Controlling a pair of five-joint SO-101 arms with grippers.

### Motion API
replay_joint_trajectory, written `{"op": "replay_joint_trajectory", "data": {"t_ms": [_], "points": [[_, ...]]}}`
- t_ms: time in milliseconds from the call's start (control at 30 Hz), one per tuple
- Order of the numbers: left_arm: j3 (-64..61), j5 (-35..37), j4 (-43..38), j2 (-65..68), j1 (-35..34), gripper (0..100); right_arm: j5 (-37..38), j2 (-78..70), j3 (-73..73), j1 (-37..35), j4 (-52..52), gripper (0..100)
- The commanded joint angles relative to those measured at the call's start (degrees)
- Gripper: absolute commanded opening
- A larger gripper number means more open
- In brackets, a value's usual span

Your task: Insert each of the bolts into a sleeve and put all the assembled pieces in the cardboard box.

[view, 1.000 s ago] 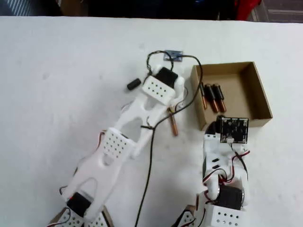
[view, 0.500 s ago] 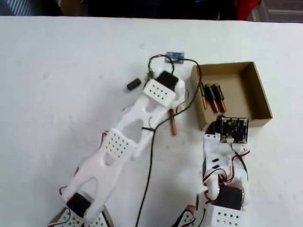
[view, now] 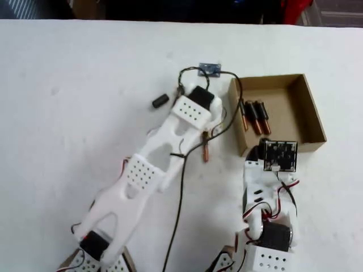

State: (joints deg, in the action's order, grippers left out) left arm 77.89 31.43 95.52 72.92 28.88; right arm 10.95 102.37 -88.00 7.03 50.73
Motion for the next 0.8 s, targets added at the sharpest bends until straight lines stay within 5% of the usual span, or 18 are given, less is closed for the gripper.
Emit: {"op": "replay_joint_trajectory", "data": {"t_ms": [0,767], "points": [[0.6,0.0,2.1,0.3,0.1,4,-0.4,0.7,0.5,0.8,-1.5,1.8],[1.1,-9.5,6.4,2.5,-1.8,3,-0.4,0.7,0.4,0.7,-1.5,1.8]]}}
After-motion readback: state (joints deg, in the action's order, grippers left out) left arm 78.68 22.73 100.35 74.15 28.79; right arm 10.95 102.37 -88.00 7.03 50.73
